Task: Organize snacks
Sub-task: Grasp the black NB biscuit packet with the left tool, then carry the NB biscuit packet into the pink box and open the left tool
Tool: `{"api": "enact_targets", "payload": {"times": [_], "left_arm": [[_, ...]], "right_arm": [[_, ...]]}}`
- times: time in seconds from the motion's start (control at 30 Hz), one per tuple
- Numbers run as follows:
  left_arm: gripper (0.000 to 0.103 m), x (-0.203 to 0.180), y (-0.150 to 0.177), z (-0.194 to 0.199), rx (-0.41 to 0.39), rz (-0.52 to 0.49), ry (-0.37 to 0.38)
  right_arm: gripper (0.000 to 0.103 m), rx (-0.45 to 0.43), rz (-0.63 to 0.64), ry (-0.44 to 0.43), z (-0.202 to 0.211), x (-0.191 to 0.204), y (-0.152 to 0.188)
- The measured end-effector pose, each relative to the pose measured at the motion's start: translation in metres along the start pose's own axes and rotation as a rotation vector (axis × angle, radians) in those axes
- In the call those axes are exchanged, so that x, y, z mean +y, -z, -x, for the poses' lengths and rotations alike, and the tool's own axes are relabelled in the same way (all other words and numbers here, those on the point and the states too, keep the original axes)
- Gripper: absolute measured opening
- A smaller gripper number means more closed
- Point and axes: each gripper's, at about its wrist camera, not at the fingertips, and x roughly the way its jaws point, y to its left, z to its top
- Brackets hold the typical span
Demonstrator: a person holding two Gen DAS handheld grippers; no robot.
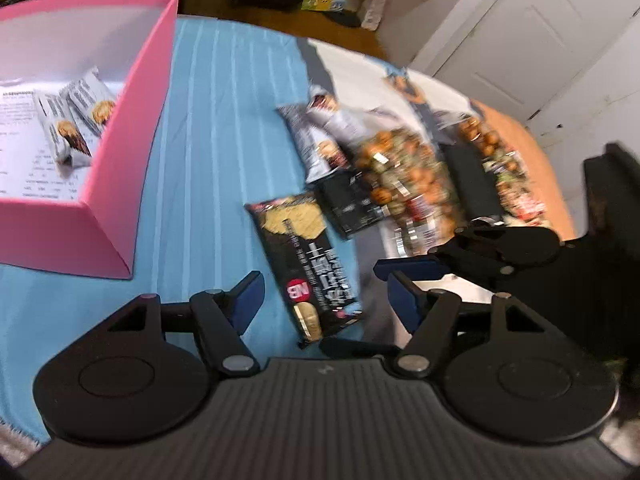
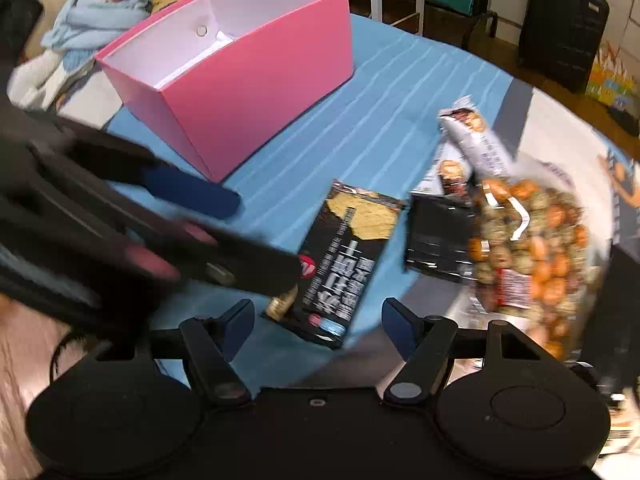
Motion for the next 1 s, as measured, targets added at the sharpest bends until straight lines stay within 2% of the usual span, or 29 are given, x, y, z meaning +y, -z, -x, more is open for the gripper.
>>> {"api": "enact_targets", "payload": {"times": [0.17,0.2,0.3,0.33,0.37,0.43,0.5,0.67,0.8,1.0], "left_arm": [[0.062,0.015,0.008,-0.024,0.028,0.071,0.035],[0.059,0.018,0.009,-0.028,0.034,0.085,0.044],[0.057,0.025,0.011,-0.042,0.066,0.144,0.107],[0.055,0.028,0.012,-0.047,0.077,0.172,0.125],[0.053,0.031,0.014,-0.051,0.084,0.198,0.145],[0.051,0.030,0.015,-0.052,0.072,0.199,0.147],[0.049,0.026,0.015,-0.049,0.059,0.179,0.135],[0.049,0.022,0.016,-0.038,0.066,0.177,0.124],[0.049,0.019,0.022,-0.017,0.071,0.166,0.113],[0.050,0.014,0.031,0.019,0.038,0.138,0.098]], "right_arm": [[0.076,0.021,-0.021,0.051,-0.031,0.004,0.001],[0.079,0.016,-0.017,0.056,-0.035,0.006,0.002],[0.082,-0.008,0.052,0.086,-0.040,0.017,0.007],[0.082,-0.017,0.059,0.095,-0.041,0.017,0.006],[0.077,-0.028,0.057,0.105,-0.041,0.019,0.007],[0.069,-0.035,0.064,0.113,-0.038,0.020,0.010],[0.066,-0.042,0.045,0.123,-0.035,0.021,0.011],[0.066,-0.043,0.034,0.110,-0.019,0.028,0.014],[0.066,-0.057,0.051,0.098,-0.005,0.042,0.016],[0.066,-0.104,0.059,0.095,0.019,0.066,0.019]]}}
